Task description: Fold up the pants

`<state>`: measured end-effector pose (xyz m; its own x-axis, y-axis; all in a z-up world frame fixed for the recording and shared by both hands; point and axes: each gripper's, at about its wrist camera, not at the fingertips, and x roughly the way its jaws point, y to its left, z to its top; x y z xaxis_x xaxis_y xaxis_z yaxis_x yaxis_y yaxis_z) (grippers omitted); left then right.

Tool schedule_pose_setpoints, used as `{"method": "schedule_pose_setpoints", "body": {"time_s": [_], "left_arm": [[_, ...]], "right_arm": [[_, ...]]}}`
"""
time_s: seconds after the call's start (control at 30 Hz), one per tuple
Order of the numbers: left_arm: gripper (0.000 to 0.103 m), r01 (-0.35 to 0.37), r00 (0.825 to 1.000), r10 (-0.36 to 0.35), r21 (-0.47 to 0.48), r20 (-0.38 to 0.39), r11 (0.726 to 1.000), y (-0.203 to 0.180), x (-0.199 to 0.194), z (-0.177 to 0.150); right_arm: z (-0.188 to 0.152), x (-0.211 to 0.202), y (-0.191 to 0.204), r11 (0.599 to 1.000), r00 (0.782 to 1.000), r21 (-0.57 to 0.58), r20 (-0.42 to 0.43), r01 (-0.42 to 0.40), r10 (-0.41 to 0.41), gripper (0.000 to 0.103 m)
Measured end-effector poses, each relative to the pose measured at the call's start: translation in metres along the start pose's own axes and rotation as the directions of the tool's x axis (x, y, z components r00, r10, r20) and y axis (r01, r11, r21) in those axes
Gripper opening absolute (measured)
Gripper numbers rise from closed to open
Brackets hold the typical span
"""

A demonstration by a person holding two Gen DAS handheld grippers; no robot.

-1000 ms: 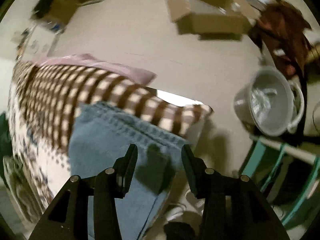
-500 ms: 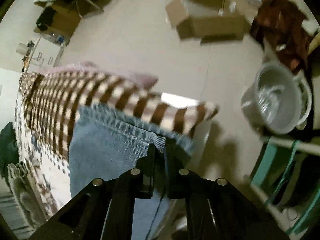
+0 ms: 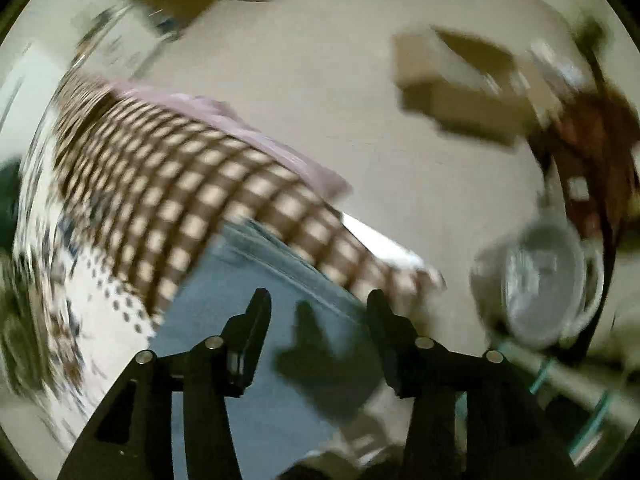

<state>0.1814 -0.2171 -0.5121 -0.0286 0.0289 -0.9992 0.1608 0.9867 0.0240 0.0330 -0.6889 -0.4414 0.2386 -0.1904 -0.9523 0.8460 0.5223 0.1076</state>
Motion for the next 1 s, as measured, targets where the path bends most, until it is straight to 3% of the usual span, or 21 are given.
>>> {"method": "schedule_pose_setpoints", "body": {"time_s": [0.2,0.23,0.27,0.37,0.57,0.67,0.8,0.87,0.93,1.0], "left_arm": [[0.088,0.015,1.0,-0.016,0.016,0.025,1.0,-0.026,-0.007,-0.003],[0.088,0.019,0.999,-0.019,0.019,0.026,1.0,-0.031,-0.009,-0.001],[0.088,0.023,0.999,-0.024,0.025,0.027,0.999,-0.036,-0.01,-0.002],[0.088,0.03,0.999,-0.032,0.057,0.033,0.998,-0.053,-0.013,-0.005],[0.088,0.029,0.998,-0.035,0.13,0.051,0.991,-0.09,-0.013,-0.009],[0.088,0.0,0.996,-0.014,0.15,0.089,0.989,-0.105,-0.015,-0.006],[0.088,-0.042,0.994,0.029,0.123,0.102,0.992,-0.107,0.0,0.013],[0.088,-0.049,0.996,0.041,0.106,0.079,0.993,-0.107,0.015,0.025],[0.088,-0.033,0.998,0.026,0.101,0.063,0.994,-0.103,0.02,0.022],[0.088,-0.033,0.998,0.025,0.118,0.064,0.992,-0.107,0.013,0.011]], "right_arm": [[0.033,0.053,0.043,0.978,0.994,-0.198,-0.085,0.057,-0.075,0.05],[0.033,0.054,0.047,0.973,0.995,-0.224,-0.073,0.048,-0.065,0.028],[0.031,0.05,0.052,0.969,0.998,-0.247,-0.053,0.031,-0.045,0.018],[0.022,0.024,0.065,0.945,0.994,-0.311,0.084,0.097,-0.075,0.017],[0.004,-0.03,0.053,0.963,0.972,-0.257,0.235,0.074,-0.012,0.016],[-0.007,-0.047,0.052,0.962,0.965,-0.262,0.261,0.078,-0.008,0.016],[0.0,-0.028,0.053,0.971,0.976,-0.228,0.219,0.07,-0.019,0.017],[0.006,0.0,0.056,0.97,0.989,-0.227,0.139,0.083,-0.052,0.018],[0.012,0.026,0.045,0.981,0.997,-0.179,0.0,0.072,-0.073,0.043],[0.009,0.027,0.026,0.994,0.999,-0.107,-0.051,0.013,-0.018,0.044]]}}
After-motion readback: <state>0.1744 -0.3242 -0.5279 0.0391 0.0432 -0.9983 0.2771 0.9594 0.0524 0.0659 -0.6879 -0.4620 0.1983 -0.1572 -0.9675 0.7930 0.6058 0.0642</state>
